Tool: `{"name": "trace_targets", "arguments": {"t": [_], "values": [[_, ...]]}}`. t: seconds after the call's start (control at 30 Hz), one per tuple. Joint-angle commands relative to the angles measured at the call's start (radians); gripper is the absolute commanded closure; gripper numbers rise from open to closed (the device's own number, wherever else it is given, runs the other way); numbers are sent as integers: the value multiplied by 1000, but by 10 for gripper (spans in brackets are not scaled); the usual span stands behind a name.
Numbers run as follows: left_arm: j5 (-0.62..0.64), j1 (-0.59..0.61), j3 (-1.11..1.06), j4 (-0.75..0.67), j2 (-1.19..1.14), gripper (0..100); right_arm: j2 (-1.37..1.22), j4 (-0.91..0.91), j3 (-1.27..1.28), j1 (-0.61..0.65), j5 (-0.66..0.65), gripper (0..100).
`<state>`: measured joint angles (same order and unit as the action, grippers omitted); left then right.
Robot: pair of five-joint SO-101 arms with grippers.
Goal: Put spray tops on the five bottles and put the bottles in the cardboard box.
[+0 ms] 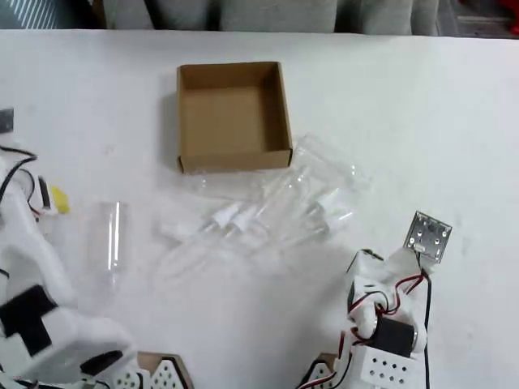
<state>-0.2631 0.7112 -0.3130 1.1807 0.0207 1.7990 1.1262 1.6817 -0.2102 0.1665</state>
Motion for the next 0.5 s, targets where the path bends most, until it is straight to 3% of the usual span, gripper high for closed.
{"name": "trace_targets", "arguments": {"t": [0.0, 0.3, 0.47], "values": [[-3, -90, 6, 2, 205, 977, 2, 10, 9, -10, 3, 984], [301, -280, -3, -95, 386, 976, 2, 10, 9, -10, 3, 984], [324, -363, -5, -175, 397, 977, 2, 10, 9, -10, 3, 984]]}}
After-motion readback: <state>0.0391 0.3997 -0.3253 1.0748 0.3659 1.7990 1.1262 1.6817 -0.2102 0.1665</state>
